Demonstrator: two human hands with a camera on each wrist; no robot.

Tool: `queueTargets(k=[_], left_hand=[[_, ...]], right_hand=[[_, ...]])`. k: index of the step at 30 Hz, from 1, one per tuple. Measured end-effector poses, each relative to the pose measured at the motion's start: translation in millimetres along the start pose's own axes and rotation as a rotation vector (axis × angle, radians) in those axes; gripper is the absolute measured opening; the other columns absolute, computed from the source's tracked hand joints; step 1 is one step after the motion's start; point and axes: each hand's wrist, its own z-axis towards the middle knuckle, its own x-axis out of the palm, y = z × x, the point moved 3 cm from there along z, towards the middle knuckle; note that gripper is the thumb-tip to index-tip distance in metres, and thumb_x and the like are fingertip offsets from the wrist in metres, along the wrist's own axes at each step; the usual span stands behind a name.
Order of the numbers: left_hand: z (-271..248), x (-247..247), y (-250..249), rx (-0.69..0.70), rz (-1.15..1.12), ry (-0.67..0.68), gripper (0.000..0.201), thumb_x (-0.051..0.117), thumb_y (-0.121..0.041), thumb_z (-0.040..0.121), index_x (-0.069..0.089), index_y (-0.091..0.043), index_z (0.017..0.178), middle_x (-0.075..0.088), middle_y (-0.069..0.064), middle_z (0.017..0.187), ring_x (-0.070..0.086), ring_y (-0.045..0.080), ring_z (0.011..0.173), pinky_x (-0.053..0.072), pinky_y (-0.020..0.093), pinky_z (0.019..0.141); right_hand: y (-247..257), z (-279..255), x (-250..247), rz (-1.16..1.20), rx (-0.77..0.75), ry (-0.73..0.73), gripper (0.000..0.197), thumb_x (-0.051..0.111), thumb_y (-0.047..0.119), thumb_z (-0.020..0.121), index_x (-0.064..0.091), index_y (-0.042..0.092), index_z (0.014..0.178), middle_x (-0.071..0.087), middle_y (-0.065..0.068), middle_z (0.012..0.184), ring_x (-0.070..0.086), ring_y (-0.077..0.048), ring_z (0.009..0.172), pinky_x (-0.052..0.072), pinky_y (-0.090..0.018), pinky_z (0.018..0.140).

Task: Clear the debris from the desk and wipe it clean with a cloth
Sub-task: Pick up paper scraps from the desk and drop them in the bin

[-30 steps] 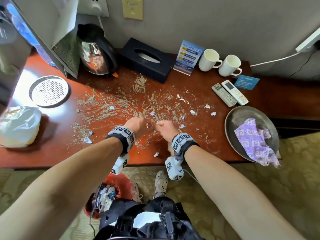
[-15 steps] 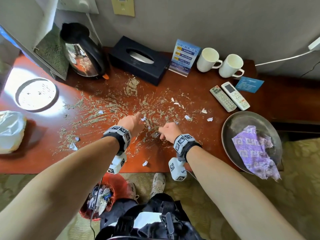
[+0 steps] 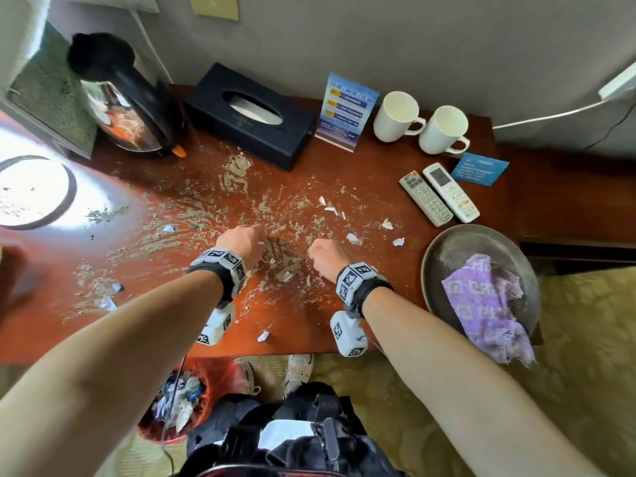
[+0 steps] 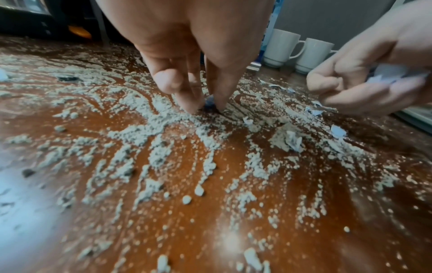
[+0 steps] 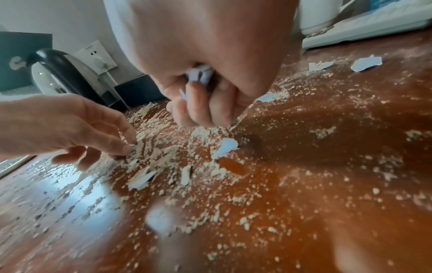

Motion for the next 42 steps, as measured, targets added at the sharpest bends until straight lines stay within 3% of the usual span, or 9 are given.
queueTargets(k=[2,5,9,15,18,29,34,37,42], left_hand=[[0,1,-2,-0.001,-0.001,0.005,0.022,0.043,-0.021,0.1,0.055,-0.015,0.116,0.065,0.008,0.1,0.059,0.025,0.08,0.046,0.033,0.063],[-1,0,-7,-0.016,0.019,0.012,0.026,0.038,-0.021,0.101,0.058,-0.005,0.1,0.066,0.013,0.091,0.059,0.028,0.072,0.046,0.034,0.06],[-2,-3,-10,-0.024,0.014,0.025,0.029,0.04,-0.02,0.099,0.061,-0.003,0.088,0.067,0.013,0.085,0.064,0.029,0.072,0.055,0.033,0.062],[-8,-10,-19,0.026,-0.022,0.008,0.017,0.046,-0.024,0.098,0.053,-0.008,0.099,0.063,0.011,0.089,0.061,0.026,0.077,0.052,0.034,0.064],[-12,-13,-24,0.057,-0.085,0.011,0.011,0.048,-0.021,0.096,0.05,-0.01,0.098,0.062,0.01,0.087,0.061,0.026,0.076,0.052,0.034,0.063],[-23,0,-29,0.085,-0.149,0.106,0.027,0.039,-0.004,0.093,0.05,-0.013,0.116,0.055,0.001,0.081,0.052,0.013,0.063,0.035,0.019,0.044],[-29,1,-28,0.087,-0.06,0.037,0.028,0.033,-0.014,0.1,0.057,-0.003,0.108,0.057,0.008,0.085,0.049,0.023,0.07,0.04,0.028,0.06],[-29,4,-27,0.098,-0.045,0.09,0.029,0.032,-0.01,0.094,0.06,-0.007,0.094,0.063,0.006,0.078,0.056,0.02,0.062,0.04,0.024,0.044],[-30,0,-30,0.111,-0.06,0.126,0.021,0.039,-0.011,0.086,0.059,-0.018,0.086,0.061,0.001,0.072,0.061,0.018,0.065,0.043,0.022,0.045]], right_hand=[[-3,2,-2,-0.006,0.012,-0.033,0.025,0.04,-0.001,0.095,0.065,-0.004,0.094,0.063,-0.015,0.095,0.058,-0.029,0.086,0.05,-0.04,0.077],[-14,3,-2,-0.063,0.012,-0.082,0.036,0.039,0.011,0.093,0.042,0.015,0.057,0.044,-0.004,0.062,0.044,-0.019,0.059,0.04,-0.033,0.059],[-26,-1,-8,-0.074,0.027,-0.154,0.055,0.031,0.043,0.101,0.036,0.016,0.053,0.039,-0.001,0.052,0.037,-0.019,0.051,0.033,-0.03,0.058],[-31,-9,-15,-0.157,-0.011,-0.103,0.032,0.031,0.009,0.103,0.06,0.006,0.115,0.065,-0.014,0.116,0.061,-0.031,0.098,0.051,-0.037,0.081],[-38,-13,-13,-0.162,-0.008,-0.13,0.028,0.035,0.015,0.104,0.049,0.014,0.129,0.065,-0.011,0.108,0.057,-0.024,0.078,0.042,-0.03,0.056],[-52,-13,-2,-0.233,-0.051,-0.172,0.057,0.06,0.033,0.096,0.033,0.026,0.145,0.06,-0.007,0.096,0.053,-0.024,0.079,0.044,-0.035,0.068],[-47,-8,-5,-0.298,-0.12,-0.169,0.061,0.059,0.027,0.097,0.031,0.026,0.151,0.062,-0.009,0.095,0.054,-0.027,0.094,0.044,-0.037,0.08],[-44,-7,-6,-0.367,-0.155,-0.166,0.055,0.057,0.026,0.098,0.035,0.025,0.149,0.061,-0.005,0.079,0.055,-0.026,0.083,0.045,-0.036,0.079],[-40,-8,-6,-0.444,-0.198,-0.173,0.038,0.052,0.025,0.1,0.047,0.023,0.137,0.052,0.002,0.06,0.048,-0.02,0.059,0.05,-0.036,0.067]])
